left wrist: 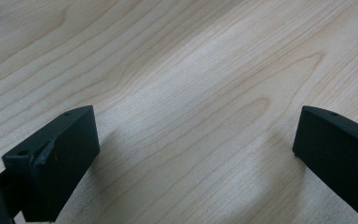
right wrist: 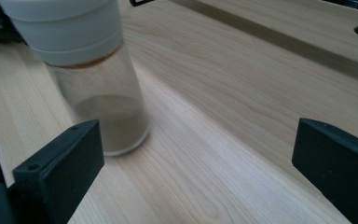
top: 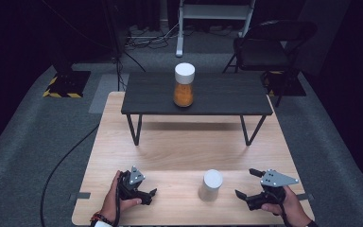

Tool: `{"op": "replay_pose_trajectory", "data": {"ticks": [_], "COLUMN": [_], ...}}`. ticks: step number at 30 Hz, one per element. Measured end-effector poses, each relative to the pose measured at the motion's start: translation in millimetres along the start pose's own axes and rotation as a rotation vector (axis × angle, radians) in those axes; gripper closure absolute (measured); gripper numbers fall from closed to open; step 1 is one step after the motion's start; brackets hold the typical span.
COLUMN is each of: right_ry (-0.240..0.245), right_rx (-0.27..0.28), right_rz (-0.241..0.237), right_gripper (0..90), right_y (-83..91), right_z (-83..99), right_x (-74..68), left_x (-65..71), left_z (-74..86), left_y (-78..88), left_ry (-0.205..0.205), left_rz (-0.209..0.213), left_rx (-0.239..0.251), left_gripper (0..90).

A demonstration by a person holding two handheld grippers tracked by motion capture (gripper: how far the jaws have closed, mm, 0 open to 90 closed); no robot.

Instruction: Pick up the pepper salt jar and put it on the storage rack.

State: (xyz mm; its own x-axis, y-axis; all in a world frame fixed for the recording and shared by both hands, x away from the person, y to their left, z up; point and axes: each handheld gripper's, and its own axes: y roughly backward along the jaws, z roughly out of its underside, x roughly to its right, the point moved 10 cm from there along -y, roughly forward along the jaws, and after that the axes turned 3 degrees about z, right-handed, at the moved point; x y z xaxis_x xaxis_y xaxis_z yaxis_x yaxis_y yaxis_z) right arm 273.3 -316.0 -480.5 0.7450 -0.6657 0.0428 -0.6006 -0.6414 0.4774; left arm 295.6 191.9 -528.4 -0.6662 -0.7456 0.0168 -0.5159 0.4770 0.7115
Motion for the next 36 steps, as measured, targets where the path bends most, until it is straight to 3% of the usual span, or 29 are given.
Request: {"op": "replay_pose_trajectory", "data": {"ticks": [9,20,28,36], "right_ry": [0.016,-0.014,-0.019,-0.013], "right_rx": [0.035,0.051,0.048,0.063], "right_rz": [-0.046,-0.141,-0.170,-0.161], "right_gripper": [1.7,1.8,2.3,9.5], "right_y": [-11.6,-36.0,-52.4,-66.1], "right_z": [-11.3,-14.6,-15.1,-13.2], "right_x": [-17.2,-31.7,-39.1,-47.4], "left_x": [0.0,0.0,0.0,0.0], "left_z": [0.0,0.0,0.0,0.0], "left_y": [0.0,0.0,0.0,0.0], "left_ry": [0.000,0.000,0.000,0.000], "left_rz": [0.000,0.000,0.000,0.000], "left_rx": [0.000,0.000,0.000,0.000], "left_gripper": [0.3,0.3,0.3,0.3]}}
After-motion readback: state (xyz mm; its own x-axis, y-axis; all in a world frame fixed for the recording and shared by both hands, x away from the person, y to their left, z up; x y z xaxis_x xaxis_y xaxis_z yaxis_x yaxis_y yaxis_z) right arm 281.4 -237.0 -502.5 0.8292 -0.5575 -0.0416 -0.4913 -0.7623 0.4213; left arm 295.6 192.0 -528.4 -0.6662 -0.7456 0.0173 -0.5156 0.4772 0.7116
